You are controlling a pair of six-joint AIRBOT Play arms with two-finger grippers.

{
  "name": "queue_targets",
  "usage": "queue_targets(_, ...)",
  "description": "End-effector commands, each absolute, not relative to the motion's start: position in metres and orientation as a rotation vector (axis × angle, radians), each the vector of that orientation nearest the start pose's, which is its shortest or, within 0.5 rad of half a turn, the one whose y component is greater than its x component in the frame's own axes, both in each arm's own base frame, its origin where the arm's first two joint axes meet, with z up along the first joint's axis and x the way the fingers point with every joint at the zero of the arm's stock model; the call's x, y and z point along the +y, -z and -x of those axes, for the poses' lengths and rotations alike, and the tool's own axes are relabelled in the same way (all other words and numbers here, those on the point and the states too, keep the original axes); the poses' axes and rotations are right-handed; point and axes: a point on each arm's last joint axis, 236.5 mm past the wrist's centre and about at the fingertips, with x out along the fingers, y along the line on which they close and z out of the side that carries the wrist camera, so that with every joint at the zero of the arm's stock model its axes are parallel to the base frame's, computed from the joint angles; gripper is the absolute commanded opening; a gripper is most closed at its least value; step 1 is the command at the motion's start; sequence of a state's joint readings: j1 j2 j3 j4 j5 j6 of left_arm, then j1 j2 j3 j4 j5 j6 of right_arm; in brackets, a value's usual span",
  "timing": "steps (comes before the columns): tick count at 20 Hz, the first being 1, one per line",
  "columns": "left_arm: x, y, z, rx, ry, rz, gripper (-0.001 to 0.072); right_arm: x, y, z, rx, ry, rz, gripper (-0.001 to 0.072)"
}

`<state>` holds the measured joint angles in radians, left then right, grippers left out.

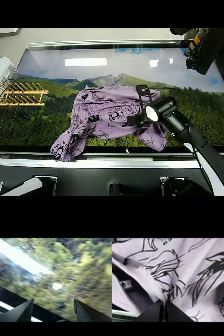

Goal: Fold the clothes and pants, and hang the long-sleeved shirts on hangers.

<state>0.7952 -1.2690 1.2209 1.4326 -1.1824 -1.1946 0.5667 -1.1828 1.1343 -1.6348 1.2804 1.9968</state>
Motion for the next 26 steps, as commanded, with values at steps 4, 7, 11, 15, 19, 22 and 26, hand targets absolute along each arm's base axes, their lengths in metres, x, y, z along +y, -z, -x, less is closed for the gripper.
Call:
queue_targets(4, 0.321, -0.001, -0.304, 1.150, -0.398, 0.098, 0.0551, 0.177, -0.025, -0.290, 1.366, -0.164, 0.046, 0.0045)
queue_targets(7, 0.328, 0.023, -0.306, 1.173, -0.397, 0.121, 0.0550, 0.177, -0.025, -0.289, 1.369, -0.156, 0.039, 0.0045)
queue_targets(11, 0.320, 0.061, -0.301, 1.256, -0.347, 0.173, 0.0551, 0.176, -0.025, -0.289, 1.372, -0.136, 0.017, 0.0045)
queue_targets(15, 0.311, 0.079, -0.306, 1.283, -0.277, 0.163, 0.0551, 0.176, -0.025, -0.289, 1.373, -0.136, 0.017, 0.0045)
queue_targets(19, 0.296, 0.090, -0.319, 1.282, -0.200, 0.154, 0.0551, 0.176, -0.025, -0.289, 1.373, -0.135, 0.016, 0.0044)
queue_targets(22, 0.291, 0.100, -0.321, 1.300, -0.181, 0.157, 0.0551, 0.176, -0.025, -0.289, 1.373, -0.126, 0.005, 0.0044)
queue_targets(26, 0.289, 0.104, -0.321, 1.308, -0.175, 0.162, 0.0550, 0.176, -0.025, -0.289, 1.373, -0.126, 0.005, 0.0044)
